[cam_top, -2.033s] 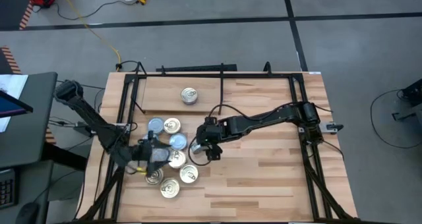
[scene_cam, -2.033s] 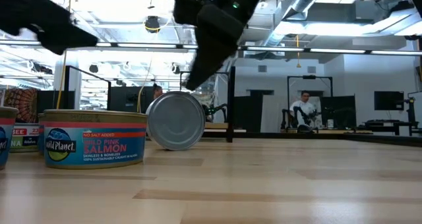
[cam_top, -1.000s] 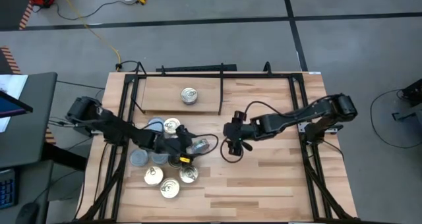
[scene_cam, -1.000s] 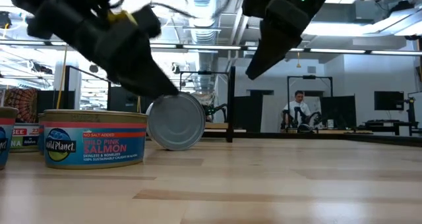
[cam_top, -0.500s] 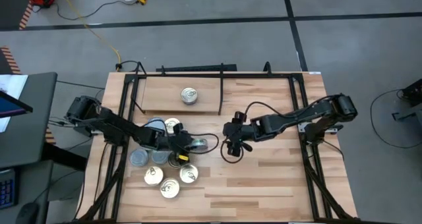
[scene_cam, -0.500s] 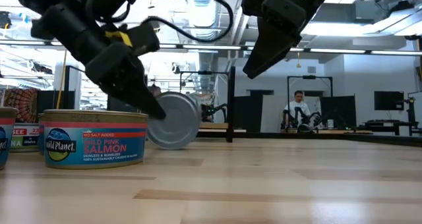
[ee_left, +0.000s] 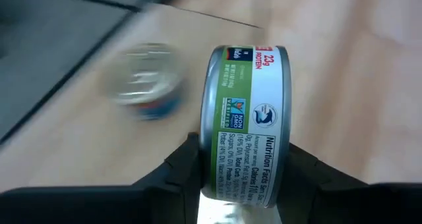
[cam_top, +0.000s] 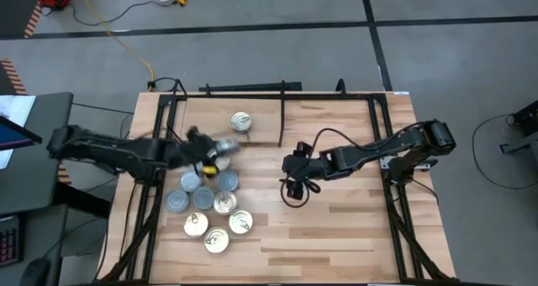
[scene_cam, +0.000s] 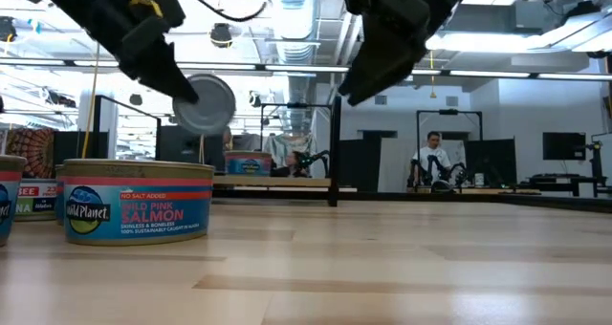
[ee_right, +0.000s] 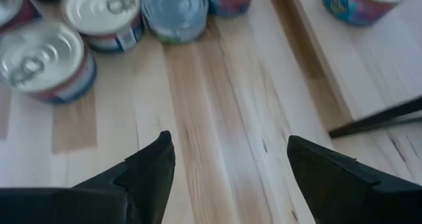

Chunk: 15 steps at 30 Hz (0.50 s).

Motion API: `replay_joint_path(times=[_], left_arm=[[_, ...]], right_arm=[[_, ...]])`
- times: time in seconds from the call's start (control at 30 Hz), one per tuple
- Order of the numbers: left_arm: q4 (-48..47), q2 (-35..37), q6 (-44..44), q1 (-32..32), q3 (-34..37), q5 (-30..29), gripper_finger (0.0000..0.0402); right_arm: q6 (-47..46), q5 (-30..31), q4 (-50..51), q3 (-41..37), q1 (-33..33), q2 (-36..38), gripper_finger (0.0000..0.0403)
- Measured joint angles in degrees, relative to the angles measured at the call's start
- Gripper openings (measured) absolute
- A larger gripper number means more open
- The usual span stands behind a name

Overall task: Stack canned seafood by type on shelf
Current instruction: Put the green tuna can on the shelf

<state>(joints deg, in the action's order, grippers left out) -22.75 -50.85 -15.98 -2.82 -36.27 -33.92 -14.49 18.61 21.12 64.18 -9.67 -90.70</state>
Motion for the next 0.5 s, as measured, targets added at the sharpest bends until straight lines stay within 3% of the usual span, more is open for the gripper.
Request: replay_joint_path(times=[0.1, 0.2, 0.5], left_arm=[[-1.2, 5.4, -2.5, 7.2, 0.0, 0.8, 0.0128], [-1.8, 7.1, -4.7, 16.5, 0.0, 8.6, 0.0128], [-0.1, -0.8, -4.1, 41.5, 0.0, 33.8, 0.0128]], right_arm=[[2.0, 0.0, -2.8, 0.0, 0.0, 0.0, 0.0317], [3.7, 0.0, -5.6, 0.0, 0.0, 0.0, 0.0317], [5.6, -0.4, -10.8, 0.0, -1.1, -0.5, 0.0317]])
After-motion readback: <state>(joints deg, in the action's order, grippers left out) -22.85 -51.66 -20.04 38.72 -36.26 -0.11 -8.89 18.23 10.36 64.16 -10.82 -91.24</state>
